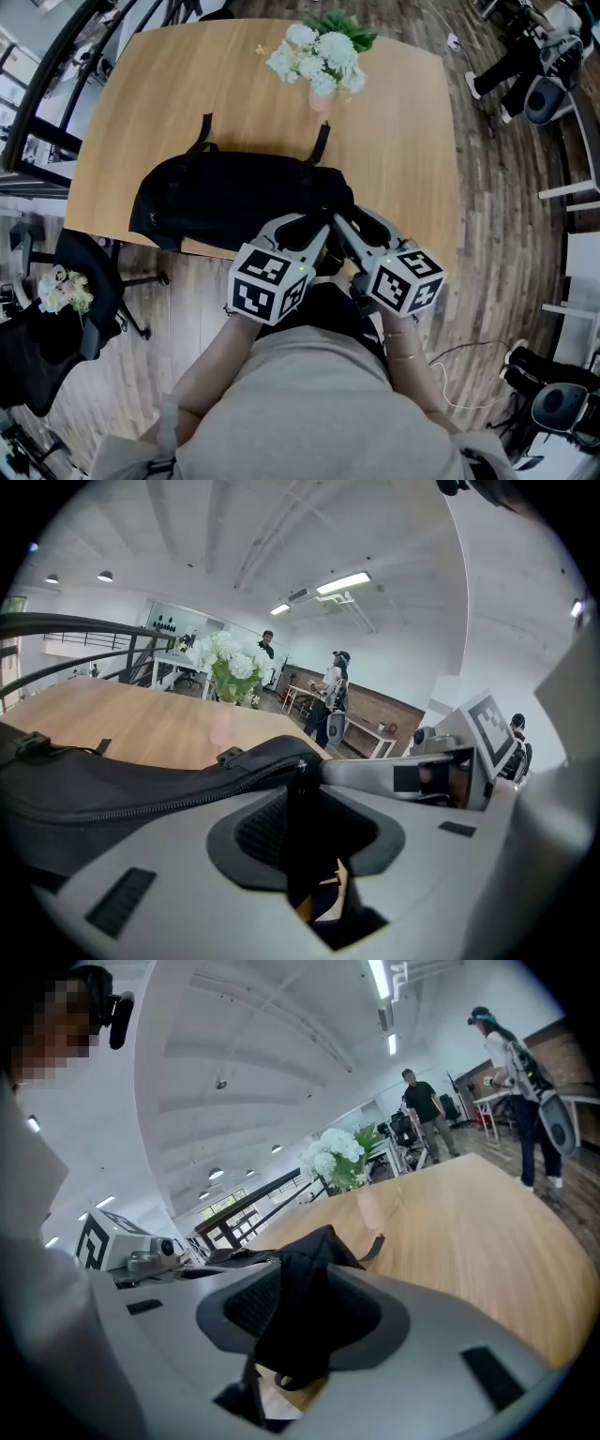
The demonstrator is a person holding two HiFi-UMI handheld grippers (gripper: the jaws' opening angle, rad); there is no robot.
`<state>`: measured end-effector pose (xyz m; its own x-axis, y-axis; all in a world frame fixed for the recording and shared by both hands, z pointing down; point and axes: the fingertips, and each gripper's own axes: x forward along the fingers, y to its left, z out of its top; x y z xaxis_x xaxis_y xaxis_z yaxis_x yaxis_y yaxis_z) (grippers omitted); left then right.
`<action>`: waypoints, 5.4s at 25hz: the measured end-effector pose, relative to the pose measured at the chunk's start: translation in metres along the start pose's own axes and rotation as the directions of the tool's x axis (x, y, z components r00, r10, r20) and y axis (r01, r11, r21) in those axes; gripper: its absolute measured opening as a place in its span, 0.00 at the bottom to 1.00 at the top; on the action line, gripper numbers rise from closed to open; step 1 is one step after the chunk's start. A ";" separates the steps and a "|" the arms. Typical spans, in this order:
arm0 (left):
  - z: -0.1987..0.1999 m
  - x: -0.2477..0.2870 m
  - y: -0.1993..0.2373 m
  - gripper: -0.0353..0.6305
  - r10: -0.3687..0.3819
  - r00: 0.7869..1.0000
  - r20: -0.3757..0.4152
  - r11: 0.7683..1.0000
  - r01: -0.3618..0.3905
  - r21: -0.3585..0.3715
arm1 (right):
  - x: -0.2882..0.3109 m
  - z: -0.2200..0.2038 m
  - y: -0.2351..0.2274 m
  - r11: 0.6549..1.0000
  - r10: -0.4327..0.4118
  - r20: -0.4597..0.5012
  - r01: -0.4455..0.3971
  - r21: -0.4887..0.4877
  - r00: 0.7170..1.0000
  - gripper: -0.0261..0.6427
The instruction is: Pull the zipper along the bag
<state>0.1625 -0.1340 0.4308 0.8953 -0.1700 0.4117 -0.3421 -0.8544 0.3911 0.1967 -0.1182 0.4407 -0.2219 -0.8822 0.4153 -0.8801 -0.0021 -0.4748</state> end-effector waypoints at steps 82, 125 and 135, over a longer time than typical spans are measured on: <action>0.005 -0.094 0.100 0.09 0.297 0.949 0.104 0.955 -0.295 -0.033 | -0.007 0.007 -0.011 0.999 -0.034 0.018 0.034 0.002 0.999 0.16; 0.007 -0.127 0.106 0.08 0.205 0.969 0.136 0.977 -0.211 0.031 | 0.039 0.018 0.106 0.838 -0.014 -0.025 -0.002 -0.546 1.000 0.26; 0.009 -0.124 0.113 0.08 0.256 0.958 0.131 0.966 -0.258 0.002 | 0.077 0.016 0.131 0.638 0.064 -0.199 -0.193 -0.745 0.978 0.26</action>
<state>0.0154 -0.2137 0.4161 0.8074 -0.4459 0.3864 -0.5612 -0.7826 0.2696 0.0712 -0.1942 0.3979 -0.3570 -0.7692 0.5300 -0.8315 0.5202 0.1949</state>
